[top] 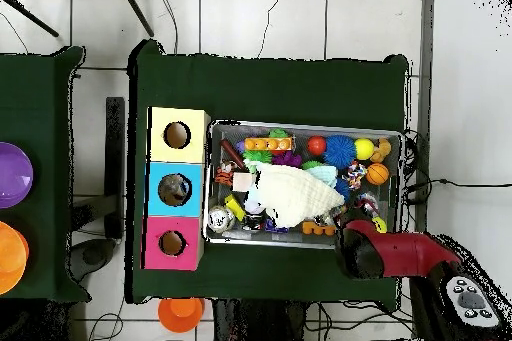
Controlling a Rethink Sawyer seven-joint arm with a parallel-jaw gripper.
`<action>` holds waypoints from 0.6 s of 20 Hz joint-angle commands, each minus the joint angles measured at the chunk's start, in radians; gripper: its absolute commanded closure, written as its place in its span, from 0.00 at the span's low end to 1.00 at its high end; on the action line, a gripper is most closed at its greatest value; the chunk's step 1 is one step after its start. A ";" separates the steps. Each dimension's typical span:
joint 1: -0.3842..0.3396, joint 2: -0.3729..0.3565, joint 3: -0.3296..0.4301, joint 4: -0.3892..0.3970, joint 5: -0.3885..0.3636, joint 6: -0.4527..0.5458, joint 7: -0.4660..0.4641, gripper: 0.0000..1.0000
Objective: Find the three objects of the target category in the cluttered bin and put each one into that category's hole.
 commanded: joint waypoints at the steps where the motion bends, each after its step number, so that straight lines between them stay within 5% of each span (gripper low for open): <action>1: -0.016 0.003 0.040 -0.021 0.011 0.075 0.115 0.00; 12: 0.034 0.021 -0.024 -0.055 0.015 0.036 0.149 0.00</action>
